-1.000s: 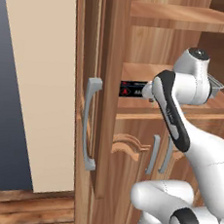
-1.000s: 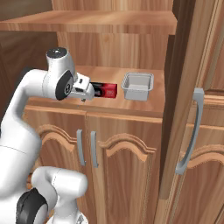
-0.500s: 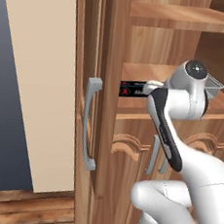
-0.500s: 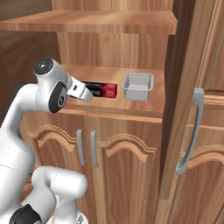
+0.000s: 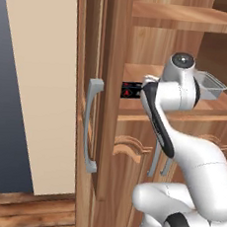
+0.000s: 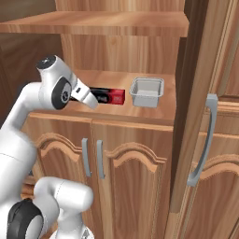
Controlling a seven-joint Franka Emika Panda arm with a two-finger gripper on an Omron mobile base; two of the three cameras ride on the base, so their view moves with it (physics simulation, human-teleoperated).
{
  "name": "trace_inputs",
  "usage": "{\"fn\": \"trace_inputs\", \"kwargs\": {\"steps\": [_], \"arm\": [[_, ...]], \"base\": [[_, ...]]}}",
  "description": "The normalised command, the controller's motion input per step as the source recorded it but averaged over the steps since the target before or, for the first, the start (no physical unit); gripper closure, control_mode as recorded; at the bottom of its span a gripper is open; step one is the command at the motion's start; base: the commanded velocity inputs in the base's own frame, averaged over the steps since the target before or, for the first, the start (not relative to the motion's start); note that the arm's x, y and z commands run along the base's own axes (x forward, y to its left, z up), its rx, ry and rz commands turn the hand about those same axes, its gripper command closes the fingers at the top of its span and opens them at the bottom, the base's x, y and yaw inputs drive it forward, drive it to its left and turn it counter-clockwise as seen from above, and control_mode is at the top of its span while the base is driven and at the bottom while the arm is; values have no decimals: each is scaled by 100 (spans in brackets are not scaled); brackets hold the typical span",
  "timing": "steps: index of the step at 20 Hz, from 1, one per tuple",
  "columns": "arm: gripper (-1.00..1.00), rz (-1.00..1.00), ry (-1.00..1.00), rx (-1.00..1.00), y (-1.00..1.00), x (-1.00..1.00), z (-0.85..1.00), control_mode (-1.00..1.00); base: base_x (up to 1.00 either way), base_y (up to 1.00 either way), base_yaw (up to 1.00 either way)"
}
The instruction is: Retrieve the tupperware and aluminum foil from the cabinet and place them on the dining counter near the plate with tomato and steak to prepare for storing leftovers.
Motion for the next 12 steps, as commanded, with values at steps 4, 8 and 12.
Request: {"fn": "trace_inputs", "kwargs": {"steps": [4, 8, 12], "arm": [[-100, -20, 1, 14, 0, 22, 2, -100], [-100, -15, 0, 19, 0, 18, 0, -100], [-100, -11, -3, 24, 0, 6, -6, -100]], "base": [[0, 0, 0], [0, 0, 0], [0, 0, 0]]}}
